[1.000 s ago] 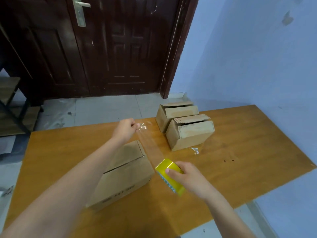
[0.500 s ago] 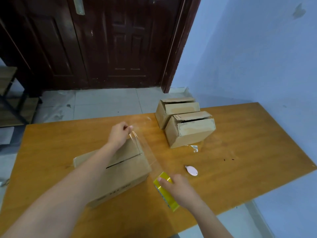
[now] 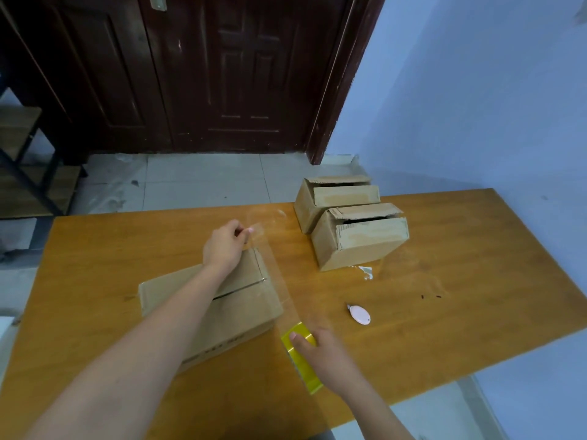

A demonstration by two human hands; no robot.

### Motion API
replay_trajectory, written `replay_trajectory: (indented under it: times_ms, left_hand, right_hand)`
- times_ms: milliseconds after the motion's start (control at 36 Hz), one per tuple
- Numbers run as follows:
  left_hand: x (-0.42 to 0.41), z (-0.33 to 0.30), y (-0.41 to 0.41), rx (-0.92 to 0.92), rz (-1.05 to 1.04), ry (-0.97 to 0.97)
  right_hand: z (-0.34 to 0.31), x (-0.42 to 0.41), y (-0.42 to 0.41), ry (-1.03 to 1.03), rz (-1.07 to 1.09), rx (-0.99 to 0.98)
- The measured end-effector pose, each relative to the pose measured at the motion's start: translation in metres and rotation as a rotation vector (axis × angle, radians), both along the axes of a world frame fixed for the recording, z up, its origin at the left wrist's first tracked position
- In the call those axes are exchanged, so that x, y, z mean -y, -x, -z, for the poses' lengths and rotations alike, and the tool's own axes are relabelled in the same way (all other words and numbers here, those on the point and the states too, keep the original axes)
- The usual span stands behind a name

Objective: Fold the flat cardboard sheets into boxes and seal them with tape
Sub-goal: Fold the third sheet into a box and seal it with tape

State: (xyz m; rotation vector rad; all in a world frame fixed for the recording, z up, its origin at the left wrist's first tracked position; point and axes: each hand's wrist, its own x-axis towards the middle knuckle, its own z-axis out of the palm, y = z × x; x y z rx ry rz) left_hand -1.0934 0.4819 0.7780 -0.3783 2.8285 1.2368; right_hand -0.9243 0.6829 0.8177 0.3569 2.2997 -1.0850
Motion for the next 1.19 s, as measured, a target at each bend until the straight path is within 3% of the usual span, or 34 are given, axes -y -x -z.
replay_trajectory:
  times_ms: [639,806,1028,1194]
  left_hand:
    - [-0.003,-0.002,0.002,0.064,0.006,0.094]
    - [-0.001,0.0,0.007,0.201,0.047,0.099]
    - [0.004,0.0,0.024,0.504,0.129,-0.051]
    - [0.004,-0.014,0.028,0.671,0.209,0.163]
  right_hand:
    - [0.021,0.002,0.007,-0.026,-0.022,0.012]
    - [0.036,0.008,0.011,-0.03,-0.037,-0.011]
    - [0.039,0.02,0.022,-0.088,-0.081,-0.01]
    - [0.043,0.023,0.028,-0.021,-0.061,0.024]
